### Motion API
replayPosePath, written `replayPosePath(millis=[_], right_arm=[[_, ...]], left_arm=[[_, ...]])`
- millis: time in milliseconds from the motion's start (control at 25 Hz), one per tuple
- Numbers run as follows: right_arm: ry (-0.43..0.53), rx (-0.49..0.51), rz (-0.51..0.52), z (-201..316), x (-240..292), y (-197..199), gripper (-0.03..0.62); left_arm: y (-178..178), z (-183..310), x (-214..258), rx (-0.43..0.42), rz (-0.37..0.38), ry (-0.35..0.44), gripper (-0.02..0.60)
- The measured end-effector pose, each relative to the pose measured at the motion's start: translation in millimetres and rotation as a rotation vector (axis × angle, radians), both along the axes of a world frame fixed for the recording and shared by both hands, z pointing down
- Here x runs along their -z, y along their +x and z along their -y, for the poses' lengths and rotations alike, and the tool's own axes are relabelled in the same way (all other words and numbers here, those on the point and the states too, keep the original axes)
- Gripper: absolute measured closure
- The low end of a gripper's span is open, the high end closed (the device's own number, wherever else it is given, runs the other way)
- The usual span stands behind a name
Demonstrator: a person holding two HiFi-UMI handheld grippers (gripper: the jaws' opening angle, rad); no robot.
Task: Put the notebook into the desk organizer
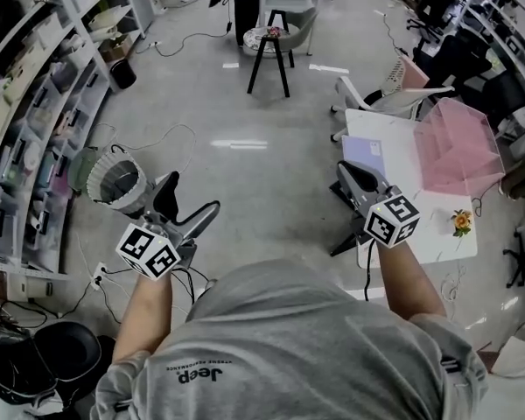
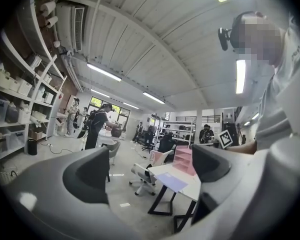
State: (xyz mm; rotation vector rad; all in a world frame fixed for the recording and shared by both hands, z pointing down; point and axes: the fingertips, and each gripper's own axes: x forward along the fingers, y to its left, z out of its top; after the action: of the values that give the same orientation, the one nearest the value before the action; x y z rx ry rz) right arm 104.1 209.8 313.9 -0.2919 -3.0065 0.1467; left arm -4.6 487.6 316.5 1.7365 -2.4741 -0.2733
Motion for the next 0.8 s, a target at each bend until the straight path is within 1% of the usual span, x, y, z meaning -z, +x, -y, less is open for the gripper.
replayPosePath(millis=[80, 200, 320, 400, 560, 680, 800], right_arm=[[-0.005, -0.007, 0.0, 13.6, -1.8, 2.0, 0.591], [-0.016, -0.022, 0.003, 28.1, -3.1, -5.4, 0.589], [-0.022, -0.036, 0.002, 37.5, -5.8, -20.0, 0.589], [-0.017, -0.042, -0.001, 41.3, -8.4, -33.8, 0.589], [0.01, -0.068, -0.002, 52.9, -12.0, -70.7, 0.589], [0.026, -0.116, 0.014, 67.4, -8.7, -111.4, 0.589], [0.017, -0.184, 0.024, 83.6, -6.9, -157.7, 0.589]], left_arm=[[-0.8, 8.1, -1.3, 0.004, -0.006, -0.003, 0.025], [-11.3, 17.7, -1.8, -0.001, -0.013, -0.013, 0.011], [-28.2, 29.1, -6.8, -0.026, -0.011, -0.019, 0.009], [-46.2, 39.8, -11.3, -0.045, -0.02, -0.018, 0.009], [-104.0, 68.3, -23.1, -0.111, -0.028, 0.01, 0.009], [-162.4, 94.5, -24.0, -0.177, -0.028, 0.034, 0.009], [-223.9, 123.2, -21.7, -0.251, -0.034, 0.047, 0.009]])
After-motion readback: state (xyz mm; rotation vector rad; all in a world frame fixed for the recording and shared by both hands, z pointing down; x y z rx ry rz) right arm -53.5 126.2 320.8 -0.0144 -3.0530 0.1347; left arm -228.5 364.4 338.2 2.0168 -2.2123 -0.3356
